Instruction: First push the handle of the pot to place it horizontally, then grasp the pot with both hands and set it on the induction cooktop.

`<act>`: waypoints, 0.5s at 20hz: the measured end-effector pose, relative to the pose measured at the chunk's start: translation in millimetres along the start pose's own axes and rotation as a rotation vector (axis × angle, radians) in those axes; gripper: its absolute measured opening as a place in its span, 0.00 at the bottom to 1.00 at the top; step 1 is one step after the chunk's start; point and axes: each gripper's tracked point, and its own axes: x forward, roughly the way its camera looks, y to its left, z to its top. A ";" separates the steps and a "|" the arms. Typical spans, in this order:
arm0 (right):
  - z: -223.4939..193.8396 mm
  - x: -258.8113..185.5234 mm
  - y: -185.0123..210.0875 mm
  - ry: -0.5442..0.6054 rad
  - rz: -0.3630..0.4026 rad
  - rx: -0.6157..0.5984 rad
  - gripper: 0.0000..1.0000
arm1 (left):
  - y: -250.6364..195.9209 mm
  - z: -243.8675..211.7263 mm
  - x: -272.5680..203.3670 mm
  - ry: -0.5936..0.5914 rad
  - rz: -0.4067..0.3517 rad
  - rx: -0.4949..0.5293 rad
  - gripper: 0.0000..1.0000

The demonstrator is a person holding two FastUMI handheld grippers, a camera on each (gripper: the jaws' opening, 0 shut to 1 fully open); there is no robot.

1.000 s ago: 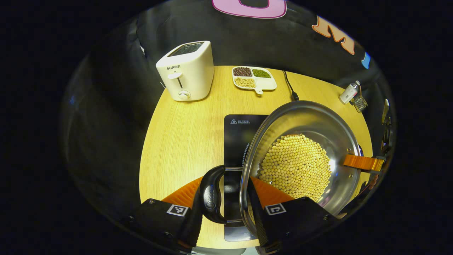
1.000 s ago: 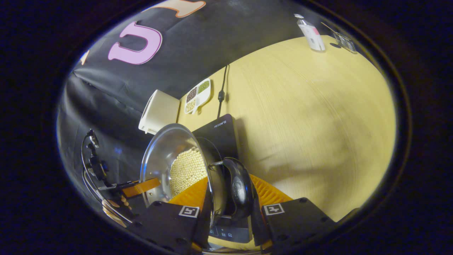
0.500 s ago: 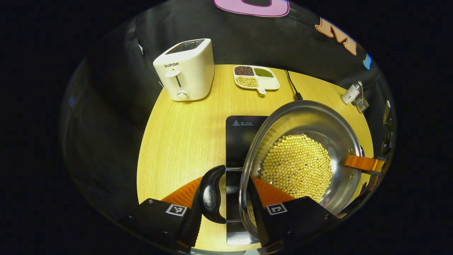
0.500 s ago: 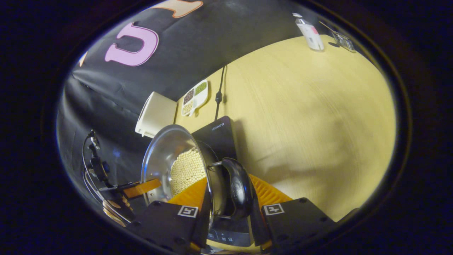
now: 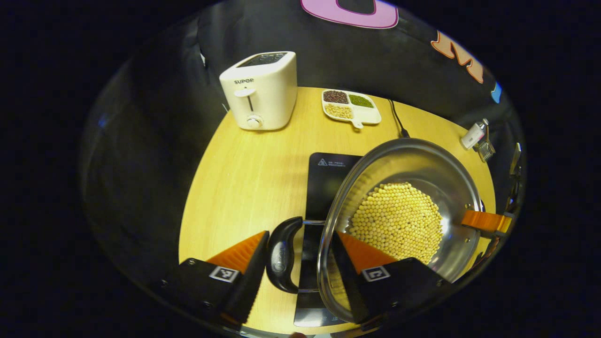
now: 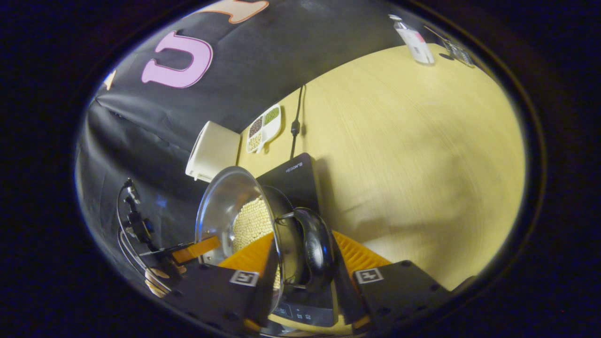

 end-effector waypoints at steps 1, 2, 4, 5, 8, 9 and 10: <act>10.0 -8.3 -4.8 -0.034 -0.006 -0.015 0.73 | 1.9 15.1 -8.7 -0.038 0.015 0.001 0.91; 17.8 -12.5 -7.8 -0.065 -0.012 -0.030 0.87 | -2.7 9.1 -12.5 -0.068 0.027 0.006 0.99; 34.2 -30.9 -17.9 -0.140 -0.038 -0.067 0.92 | -6.9 21.7 -29.8 -0.155 0.038 0.037 1.00; 41.8 -44.5 -23.9 -0.176 -0.054 -0.083 0.93 | -9.6 28.3 -40.0 -0.192 0.047 0.050 1.00; 57.4 -79.9 -44.6 -0.256 -0.119 -0.126 0.93 | -32.3 37.6 -62.5 -0.272 0.022 0.071 1.00; 61.1 -93.8 -51.0 -0.281 -0.140 -0.132 0.93 | -42.8 33.7 -67.8 -0.279 0.005 0.077 1.00; 64.1 -105.3 -55.8 -0.307 -0.158 -0.136 0.92 | -52.8 31.8 -73.2 -0.284 -0.009 0.083 1.00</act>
